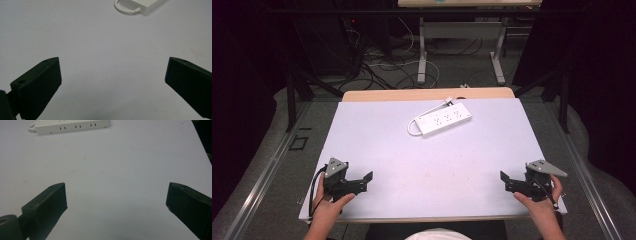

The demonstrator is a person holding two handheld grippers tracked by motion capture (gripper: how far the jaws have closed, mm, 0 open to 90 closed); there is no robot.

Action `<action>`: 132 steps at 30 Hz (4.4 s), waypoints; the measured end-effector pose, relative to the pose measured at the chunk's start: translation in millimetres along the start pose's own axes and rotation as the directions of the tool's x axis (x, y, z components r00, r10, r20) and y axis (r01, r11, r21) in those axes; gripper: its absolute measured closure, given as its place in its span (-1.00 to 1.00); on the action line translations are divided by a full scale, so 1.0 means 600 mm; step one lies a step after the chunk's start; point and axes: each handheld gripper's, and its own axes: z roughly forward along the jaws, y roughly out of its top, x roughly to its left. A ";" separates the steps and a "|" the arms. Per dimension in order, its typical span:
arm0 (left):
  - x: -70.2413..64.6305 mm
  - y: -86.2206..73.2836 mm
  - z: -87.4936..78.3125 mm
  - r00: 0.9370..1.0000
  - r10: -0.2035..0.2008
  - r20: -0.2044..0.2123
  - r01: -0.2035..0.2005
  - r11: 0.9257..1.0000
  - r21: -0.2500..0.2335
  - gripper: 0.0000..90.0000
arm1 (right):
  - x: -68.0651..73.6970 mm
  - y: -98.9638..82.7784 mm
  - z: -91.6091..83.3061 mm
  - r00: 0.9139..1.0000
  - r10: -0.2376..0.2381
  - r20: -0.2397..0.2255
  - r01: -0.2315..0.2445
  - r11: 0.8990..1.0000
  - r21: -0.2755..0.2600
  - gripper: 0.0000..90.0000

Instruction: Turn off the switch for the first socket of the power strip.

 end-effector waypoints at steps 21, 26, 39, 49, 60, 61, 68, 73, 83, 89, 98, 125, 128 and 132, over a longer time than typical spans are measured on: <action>-0.008 0.000 -0.010 1.000 -0.004 0.018 0.004 1.000 -0.011 -0.98 | 0.019 0.046 0.001 0.999 -0.038 0.007 0.038 0.998 -0.050 -0.77; -0.007 0.002 -0.013 1.000 -0.003 0.010 0.003 1.000 -0.017 -0.96 | 0.034 0.059 0.013 0.998 -0.066 -0.014 0.066 0.998 -0.013 -0.64; -0.005 0.002 -0.013 1.000 -0.021 0.022 0.021 1.000 -0.021 -0.96 | 0.063 0.134 0.036 0.990 -0.107 -0.091 0.107 0.994 -0.005 -0.50; -0.005 0.002 -0.015 1.000 -0.027 0.012 0.028 0.999 -0.041 -0.96 | 0.091 0.177 0.057 0.975 -0.167 -0.149 0.169 0.986 0.003 -0.44; -0.004 0.001 -0.020 0.999 -0.030 0.012 0.030 0.999 -0.044 -0.95 | 0.108 0.217 0.083 0.963 -0.189 -0.190 0.197 0.980 0.020 -0.42; -0.004 0.001 -0.020 1.000 -0.028 0.011 0.028 0.999 -0.044 -0.94 | 0.109 0.220 0.085 0.962 -0.197 -0.189 0.205 0.979 0.022 -0.41; -0.004 0.000 -0.020 0.999 -0.035 0.005 0.035 0.998 -0.055 -0.94 | 0.120 0.244 0.096 0.955 -0.211 -0.209 0.220 0.975 0.018 -0.38; -0.004 0.001 -0.023 0.999 -0.036 0.009 0.036 0.998 -0.051 -0.93 | 0.126 0.261 0.105 0.950 -0.223 -0.219 0.231 0.973 0.013 -0.35; -0.002 0.000 -0.024 0.999 -0.037 0.003 0.037 0.998 -0.060 -0.93 | 0.132 0.290 0.137 0.950 -0.210 -0.232 0.224 0.974 0.036 -0.28; -0.001 0.000 -0.025 0.999 -0.040 0.005 0.041 0.998 -0.056 -0.93 | 0.139 0.304 0.156 0.951 -0.209 -0.227 0.224 0.974 0.040 -0.19; 0.001 -0.001 -0.026 0.999 -0.047 0.005 0.047 0.997 -0.056 -0.92 | 0.154 0.327 0.190 0.947 -0.217 -0.238 0.242 0.967 0.081 -0.12; 0.004 -0.001 -0.025 0.999 -0.051 0.008 0.052 0.997 -0.058 -0.90 | 0.185 0.365 0.276 0.948 -0.230 -0.218 0.270 0.947 0.172 0.07; 0.004 -0.001 -0.025 0.999 -0.052 0.007 0.052 0.997 -0.060 -0.90 | 0.185 0.367 0.286 0.953 -0.215 -0.214 0.255 0.950 0.179 0.13; 0.005 -0.001 -0.026 0.999 -0.052 0.007 0.052 0.997 -0.059 -0.90 | 0.182 0.367 0.303 0.958 -0.199 -0.209 0.240 0.952 0.192 0.22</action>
